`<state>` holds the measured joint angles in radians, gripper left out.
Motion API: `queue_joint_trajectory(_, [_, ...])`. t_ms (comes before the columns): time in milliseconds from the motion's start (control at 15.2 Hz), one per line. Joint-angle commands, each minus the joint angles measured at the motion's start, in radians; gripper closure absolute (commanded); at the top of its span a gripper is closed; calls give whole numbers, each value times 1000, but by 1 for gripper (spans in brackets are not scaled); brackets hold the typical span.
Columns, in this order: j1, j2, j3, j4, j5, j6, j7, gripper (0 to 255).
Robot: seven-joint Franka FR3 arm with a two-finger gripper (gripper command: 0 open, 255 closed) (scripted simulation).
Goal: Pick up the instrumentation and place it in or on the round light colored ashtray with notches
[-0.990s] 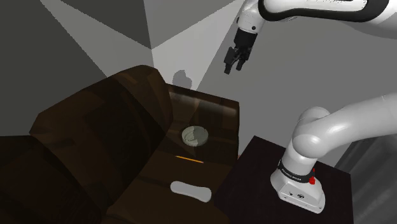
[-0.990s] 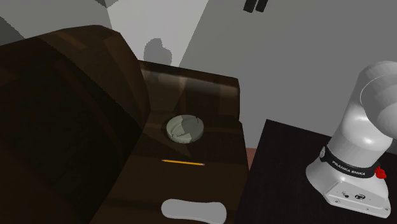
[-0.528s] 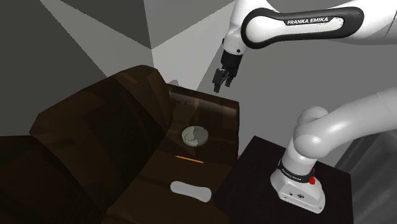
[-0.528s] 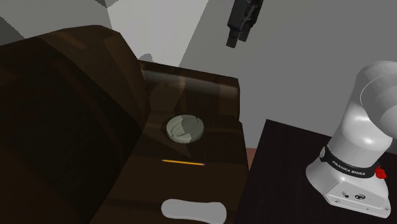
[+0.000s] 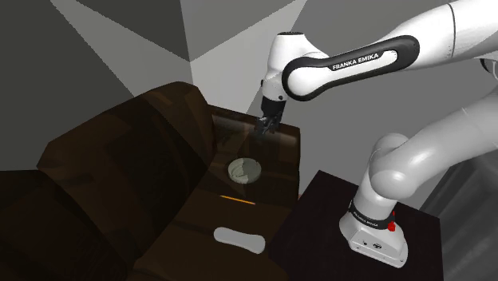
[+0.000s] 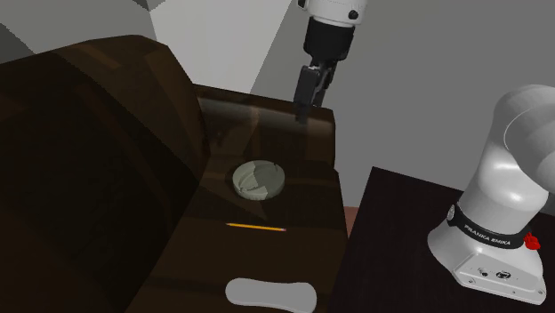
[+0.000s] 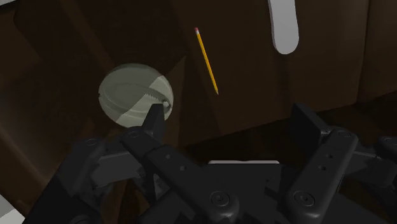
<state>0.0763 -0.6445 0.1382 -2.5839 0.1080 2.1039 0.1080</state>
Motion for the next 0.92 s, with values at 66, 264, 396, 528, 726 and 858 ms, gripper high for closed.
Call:
queue_joint_trajectory(66, [19, 64, 34, -41, 9, 91, 10, 0])
queue_joint_trajectory(264, [35, 147, 70, -63, 13, 181, 24, 0])
queue_joint_trajectory(396, [44, 209, 95, -73, 12, 242, 36, 0])
queue_joint_trajectory(528, [50, 276, 121, -78, 6, 303, 50, 0])
queue_joint_trajectory(726, [54, 384, 160, -77, -16, 393, 80, 0])
queue_joint_trajectory(858, [53, 461, 186, -71, -44, 451, 108, 0])
